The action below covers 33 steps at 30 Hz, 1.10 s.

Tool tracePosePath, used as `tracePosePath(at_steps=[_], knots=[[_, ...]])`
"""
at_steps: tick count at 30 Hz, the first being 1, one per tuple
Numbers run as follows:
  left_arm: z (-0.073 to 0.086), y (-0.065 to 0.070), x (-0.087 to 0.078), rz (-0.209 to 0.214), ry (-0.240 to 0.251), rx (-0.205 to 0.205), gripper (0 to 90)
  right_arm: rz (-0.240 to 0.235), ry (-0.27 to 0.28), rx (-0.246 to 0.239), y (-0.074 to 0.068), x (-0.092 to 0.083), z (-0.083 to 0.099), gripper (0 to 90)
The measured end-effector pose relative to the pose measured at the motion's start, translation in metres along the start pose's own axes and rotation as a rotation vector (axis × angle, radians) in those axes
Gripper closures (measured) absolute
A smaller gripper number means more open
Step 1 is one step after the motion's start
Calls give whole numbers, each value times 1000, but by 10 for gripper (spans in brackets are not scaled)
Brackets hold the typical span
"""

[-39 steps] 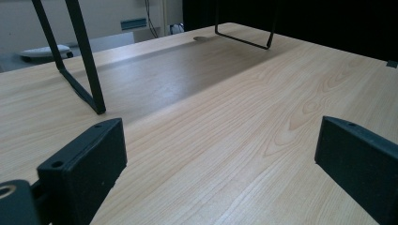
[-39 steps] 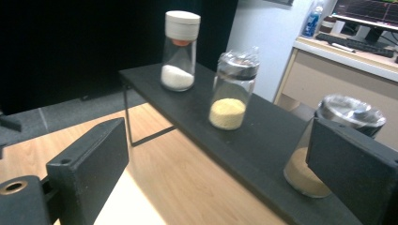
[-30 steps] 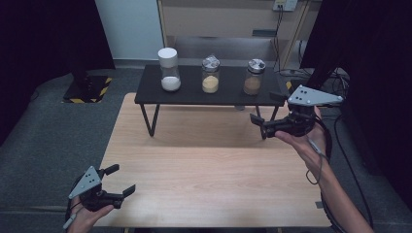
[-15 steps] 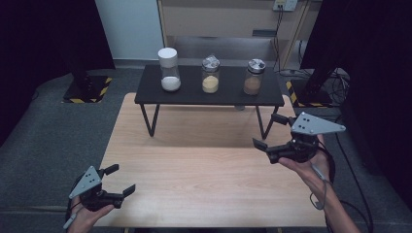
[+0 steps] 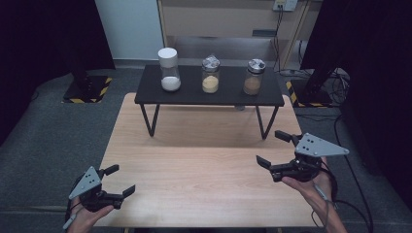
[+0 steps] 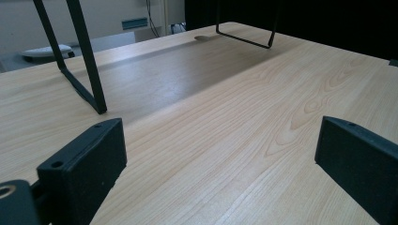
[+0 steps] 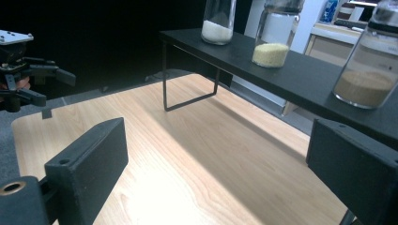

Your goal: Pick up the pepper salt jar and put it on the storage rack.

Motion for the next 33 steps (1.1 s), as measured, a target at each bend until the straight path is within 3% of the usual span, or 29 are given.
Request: tracePosePath(at_steps=[12,33], knots=[[0,1,0,3,2,5,13,21,-17,29,-7,-17,31,38],[-1,1,-1,3,6,9,13,78,-50,123,-1,-33,84,21]])
Point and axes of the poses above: each handheld gripper's, and its own axes: x roughly forward along the jaws, z roughly out of its underside, y roughly to its right, the point moved 9 cm from there along x, roughly forward along the jaws, and after that the axes turned 7 degrees about y, right-handed, at the moved point
